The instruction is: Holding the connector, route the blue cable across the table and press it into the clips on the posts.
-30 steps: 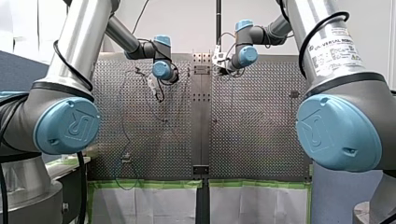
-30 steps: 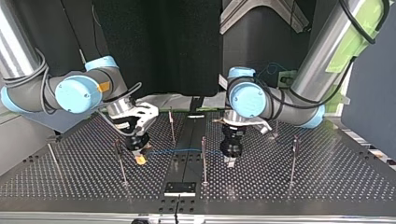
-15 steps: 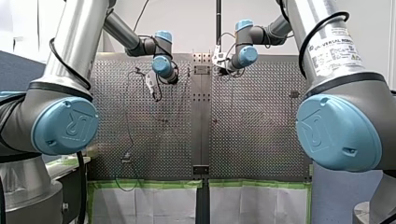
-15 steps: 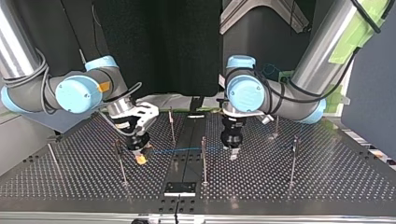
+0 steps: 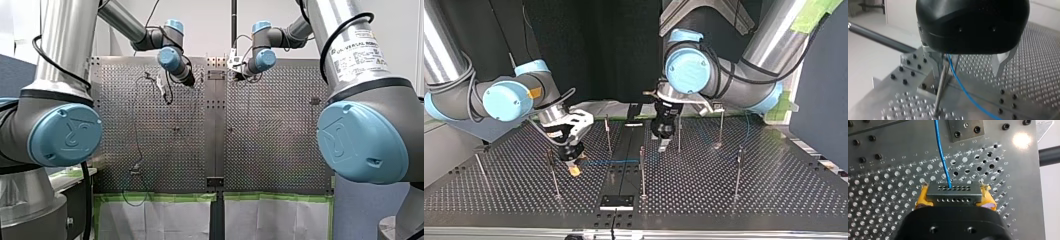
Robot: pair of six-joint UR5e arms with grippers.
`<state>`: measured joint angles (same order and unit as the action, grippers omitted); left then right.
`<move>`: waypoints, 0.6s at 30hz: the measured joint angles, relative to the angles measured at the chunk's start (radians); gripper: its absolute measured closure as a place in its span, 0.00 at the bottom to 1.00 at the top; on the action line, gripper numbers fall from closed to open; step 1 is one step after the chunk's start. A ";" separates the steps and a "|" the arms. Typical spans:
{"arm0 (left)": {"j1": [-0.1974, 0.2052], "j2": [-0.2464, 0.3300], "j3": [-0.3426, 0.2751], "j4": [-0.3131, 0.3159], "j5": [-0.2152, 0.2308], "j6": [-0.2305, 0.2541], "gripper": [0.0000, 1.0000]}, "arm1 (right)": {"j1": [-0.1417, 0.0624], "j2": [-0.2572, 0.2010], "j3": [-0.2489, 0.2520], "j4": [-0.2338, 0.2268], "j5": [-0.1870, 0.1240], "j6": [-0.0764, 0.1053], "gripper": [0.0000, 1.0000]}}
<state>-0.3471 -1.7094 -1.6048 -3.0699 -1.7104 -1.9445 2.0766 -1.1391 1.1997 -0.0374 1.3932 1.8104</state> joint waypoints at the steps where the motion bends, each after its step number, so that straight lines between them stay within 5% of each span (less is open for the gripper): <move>1: -0.004 0.009 -0.003 0.000 0.001 0.000 0.00 | 0.000 -0.001 0.000 0.000 0.000 0.000 1.00; 9: -0.054 0.055 -0.008 -0.015 -0.010 0.034 0.00 | -0.003 -0.003 0.000 0.003 0.001 0.000 1.00; 18: -0.137 0.049 0.014 0.051 -0.086 0.045 0.00 | -0.014 -0.004 0.000 0.006 0.004 0.004 1.00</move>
<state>-0.4845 -1.6602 -1.5908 -3.0185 -1.7966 -1.8996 2.0626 -1.1434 1.1995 -0.0314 1.3975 1.8144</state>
